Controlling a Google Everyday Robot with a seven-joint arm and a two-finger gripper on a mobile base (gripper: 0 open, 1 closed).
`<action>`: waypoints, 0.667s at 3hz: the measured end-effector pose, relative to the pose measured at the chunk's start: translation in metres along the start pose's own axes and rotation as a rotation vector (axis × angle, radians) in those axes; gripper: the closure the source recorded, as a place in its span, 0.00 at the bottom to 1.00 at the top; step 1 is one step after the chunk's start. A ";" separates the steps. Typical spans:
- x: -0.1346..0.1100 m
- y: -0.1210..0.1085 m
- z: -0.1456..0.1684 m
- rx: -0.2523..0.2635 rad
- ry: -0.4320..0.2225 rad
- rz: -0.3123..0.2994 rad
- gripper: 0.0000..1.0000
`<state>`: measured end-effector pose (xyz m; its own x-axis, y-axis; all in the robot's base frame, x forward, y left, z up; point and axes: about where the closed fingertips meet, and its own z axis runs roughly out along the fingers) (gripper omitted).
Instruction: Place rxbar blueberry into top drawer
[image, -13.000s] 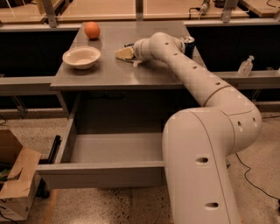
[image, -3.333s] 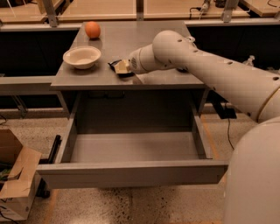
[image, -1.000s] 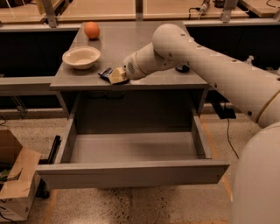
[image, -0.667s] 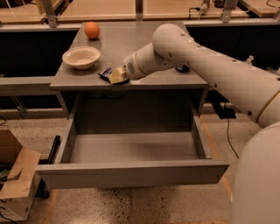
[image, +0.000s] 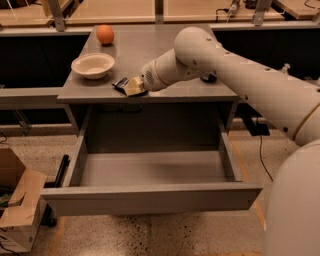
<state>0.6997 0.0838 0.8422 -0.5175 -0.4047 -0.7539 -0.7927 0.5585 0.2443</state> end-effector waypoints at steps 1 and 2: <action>0.000 0.000 0.000 0.000 0.000 0.000 0.59; 0.001 0.005 0.002 -0.017 0.015 -0.001 0.36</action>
Offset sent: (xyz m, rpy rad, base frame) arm -0.0290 0.0197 0.0002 -0.0279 0.1122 0.1260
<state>0.6959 0.0871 0.8416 -0.5217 -0.4163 -0.7447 -0.7984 0.5459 0.2542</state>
